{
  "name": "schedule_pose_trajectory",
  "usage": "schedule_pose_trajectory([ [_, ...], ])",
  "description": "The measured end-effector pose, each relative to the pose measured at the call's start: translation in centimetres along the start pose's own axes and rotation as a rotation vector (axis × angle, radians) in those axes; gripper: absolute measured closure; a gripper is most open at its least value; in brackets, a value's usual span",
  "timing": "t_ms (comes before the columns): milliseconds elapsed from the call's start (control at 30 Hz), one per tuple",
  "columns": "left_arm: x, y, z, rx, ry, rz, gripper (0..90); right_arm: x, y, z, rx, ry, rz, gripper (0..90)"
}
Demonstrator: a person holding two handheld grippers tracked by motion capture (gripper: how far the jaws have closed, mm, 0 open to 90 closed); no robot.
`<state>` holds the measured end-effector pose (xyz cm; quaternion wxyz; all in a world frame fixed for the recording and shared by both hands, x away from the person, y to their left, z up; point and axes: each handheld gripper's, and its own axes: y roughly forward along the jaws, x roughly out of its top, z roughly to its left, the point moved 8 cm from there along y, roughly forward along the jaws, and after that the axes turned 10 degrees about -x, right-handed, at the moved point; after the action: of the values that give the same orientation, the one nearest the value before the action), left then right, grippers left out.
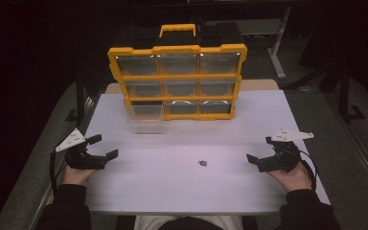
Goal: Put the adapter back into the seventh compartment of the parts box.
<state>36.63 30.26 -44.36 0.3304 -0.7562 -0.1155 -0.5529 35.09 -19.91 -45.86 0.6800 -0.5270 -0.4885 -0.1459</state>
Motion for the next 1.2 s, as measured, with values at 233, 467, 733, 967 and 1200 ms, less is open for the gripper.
schedule_pose_trajectory([
  [233, 0.0, 0.0, 0.0, -0.001, 0.000, 0.000, 0.0, 0.0, 0.0, 0.1, 0.006, 0.003, -0.002, 0.0],
  [467, 0.0, 0.0, 0.0, 0.000, -0.002, 0.005, 0.0, 0.1, -0.2, 0.2, 0.016, 0.000, -0.006, 0.0],
  [733, -0.1, 0.0, -0.1, -0.001, -0.004, 0.004, 0.0, 0.4, -0.3, 0.4, 0.021, -0.007, -0.011, 0.0],
  [967, -0.3, 0.1, -0.1, -0.001, -0.006, 0.015, 0.0, 0.9, -0.6, 0.6, 0.041, 0.000, -0.023, 0.0],
  [1200, -0.3, 0.0, 0.0, 0.003, -0.011, 0.014, 0.0, 1.7, -0.6, 1.1, 0.044, -0.033, -0.019, 0.0],
])
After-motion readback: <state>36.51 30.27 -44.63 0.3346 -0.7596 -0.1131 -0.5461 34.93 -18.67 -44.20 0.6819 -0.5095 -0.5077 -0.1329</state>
